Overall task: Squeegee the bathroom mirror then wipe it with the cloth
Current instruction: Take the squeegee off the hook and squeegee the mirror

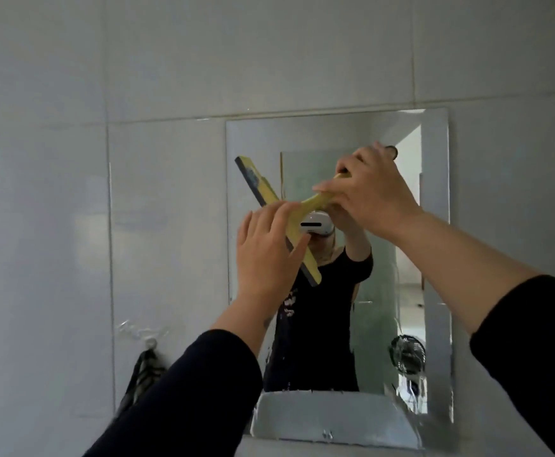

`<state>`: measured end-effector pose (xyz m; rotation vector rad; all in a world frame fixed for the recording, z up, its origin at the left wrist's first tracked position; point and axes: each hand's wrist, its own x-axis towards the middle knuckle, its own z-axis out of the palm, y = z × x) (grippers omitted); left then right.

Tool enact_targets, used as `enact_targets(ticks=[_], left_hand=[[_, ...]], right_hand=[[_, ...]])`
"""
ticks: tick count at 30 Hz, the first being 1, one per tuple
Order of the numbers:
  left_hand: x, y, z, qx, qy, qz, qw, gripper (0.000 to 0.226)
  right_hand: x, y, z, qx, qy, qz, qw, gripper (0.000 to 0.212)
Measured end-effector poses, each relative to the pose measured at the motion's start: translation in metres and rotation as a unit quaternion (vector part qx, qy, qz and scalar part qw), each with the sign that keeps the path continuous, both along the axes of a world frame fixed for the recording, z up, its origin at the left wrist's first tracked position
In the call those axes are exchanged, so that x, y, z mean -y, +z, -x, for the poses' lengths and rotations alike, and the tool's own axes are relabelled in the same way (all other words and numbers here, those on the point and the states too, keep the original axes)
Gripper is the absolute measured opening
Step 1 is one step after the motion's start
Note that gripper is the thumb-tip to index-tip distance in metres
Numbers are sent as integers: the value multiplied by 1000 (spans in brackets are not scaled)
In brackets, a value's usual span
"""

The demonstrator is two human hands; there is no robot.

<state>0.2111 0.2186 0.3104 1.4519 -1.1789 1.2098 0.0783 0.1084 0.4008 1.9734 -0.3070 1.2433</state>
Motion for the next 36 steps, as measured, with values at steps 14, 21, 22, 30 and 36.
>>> enact_targets(ticks=[14,21,22,30,36], left_hand=[[12,-16,-71,-165,51,-92,981,65],[31,-4,-66,-176,75,-120,974,92],[32,-4,-66,-179,76,-122,973,95],[34,-3,-61,-202,80,-126,968,103],[38,0,-60,-207,86,-121,967,104]], right_hand=[[-24,84,-86,84,-2,-108,991,40],[-32,96,-108,51,-17,-92,994,45],[-31,96,-107,44,-21,-87,995,47],[-16,86,-82,14,-75,-64,995,50],[-2,81,-51,-8,-106,-101,989,52]])
